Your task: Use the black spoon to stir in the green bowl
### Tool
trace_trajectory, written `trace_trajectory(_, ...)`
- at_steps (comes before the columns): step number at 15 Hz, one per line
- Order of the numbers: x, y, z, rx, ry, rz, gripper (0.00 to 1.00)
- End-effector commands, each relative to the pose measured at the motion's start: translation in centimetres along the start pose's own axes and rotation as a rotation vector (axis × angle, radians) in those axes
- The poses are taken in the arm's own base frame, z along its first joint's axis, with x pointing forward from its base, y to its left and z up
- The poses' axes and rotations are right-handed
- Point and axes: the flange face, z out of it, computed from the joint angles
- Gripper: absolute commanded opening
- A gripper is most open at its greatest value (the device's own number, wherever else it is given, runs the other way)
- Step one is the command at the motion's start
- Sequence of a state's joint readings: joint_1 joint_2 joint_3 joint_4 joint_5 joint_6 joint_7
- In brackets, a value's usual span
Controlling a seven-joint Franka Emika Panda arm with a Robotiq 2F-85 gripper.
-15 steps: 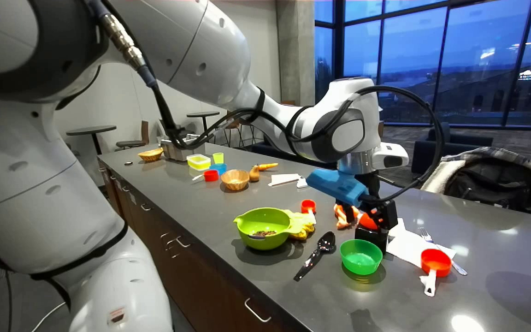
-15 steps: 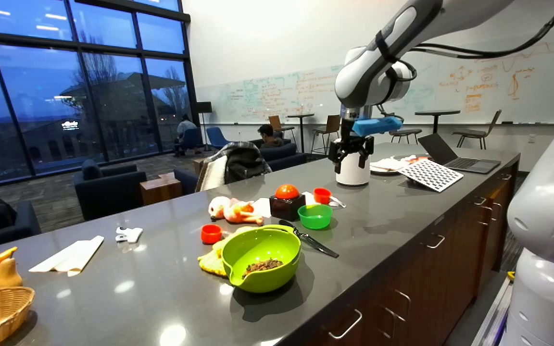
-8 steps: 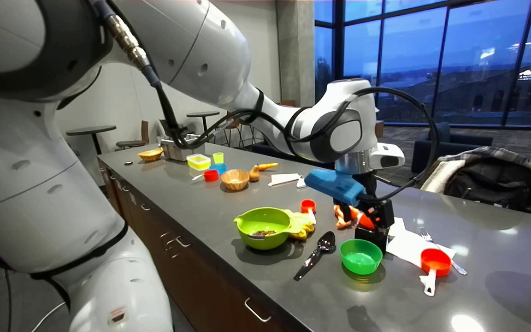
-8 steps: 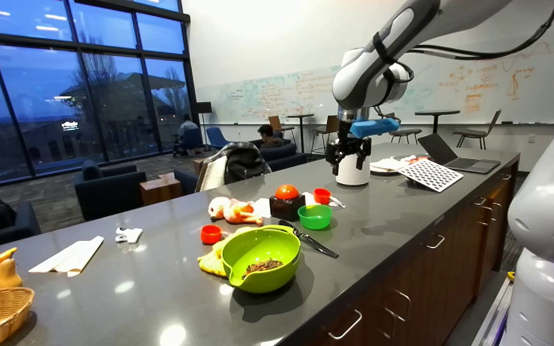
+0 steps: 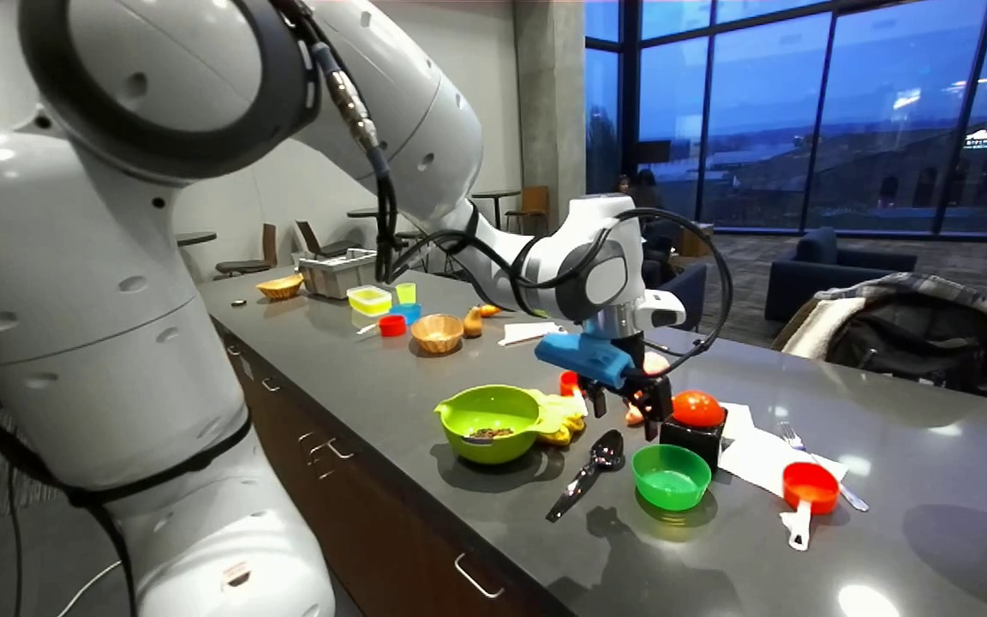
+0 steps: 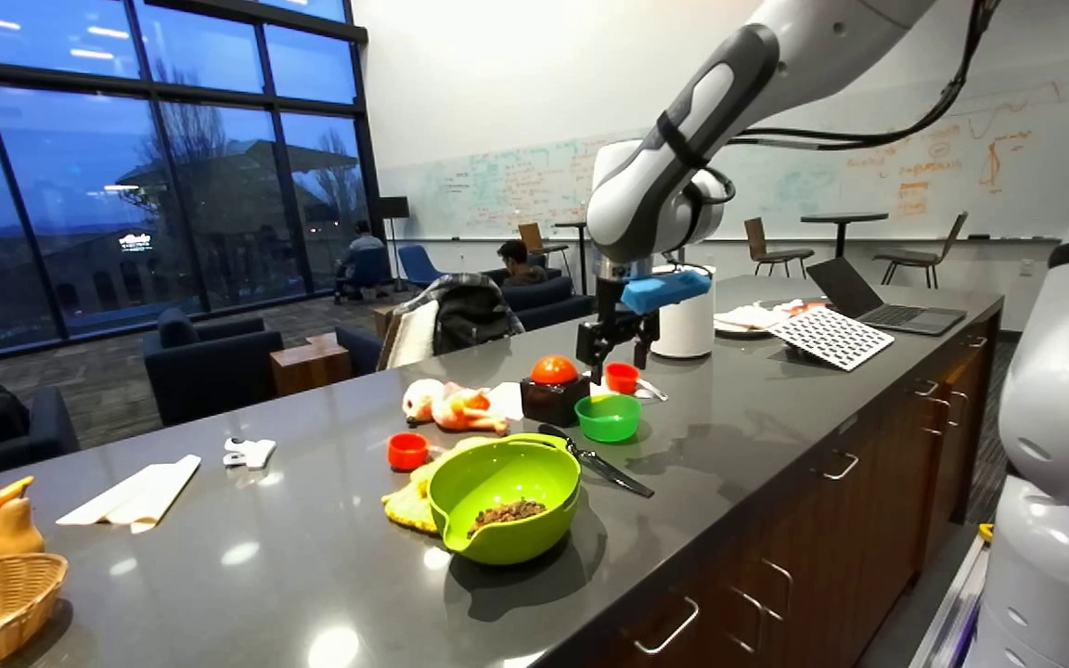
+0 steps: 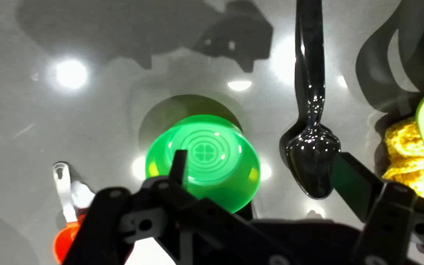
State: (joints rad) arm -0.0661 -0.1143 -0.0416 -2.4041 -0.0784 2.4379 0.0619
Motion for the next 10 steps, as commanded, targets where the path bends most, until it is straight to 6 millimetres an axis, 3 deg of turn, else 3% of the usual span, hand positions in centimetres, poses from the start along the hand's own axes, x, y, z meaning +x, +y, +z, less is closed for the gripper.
trace_trajectory(1,0.7,-1.7,3.1,0.015,-0.026,0.036,1.00)
trace_trajectory(10,-0.8,-3.7,7.4,0.078,-0.075,0.204,1.00)
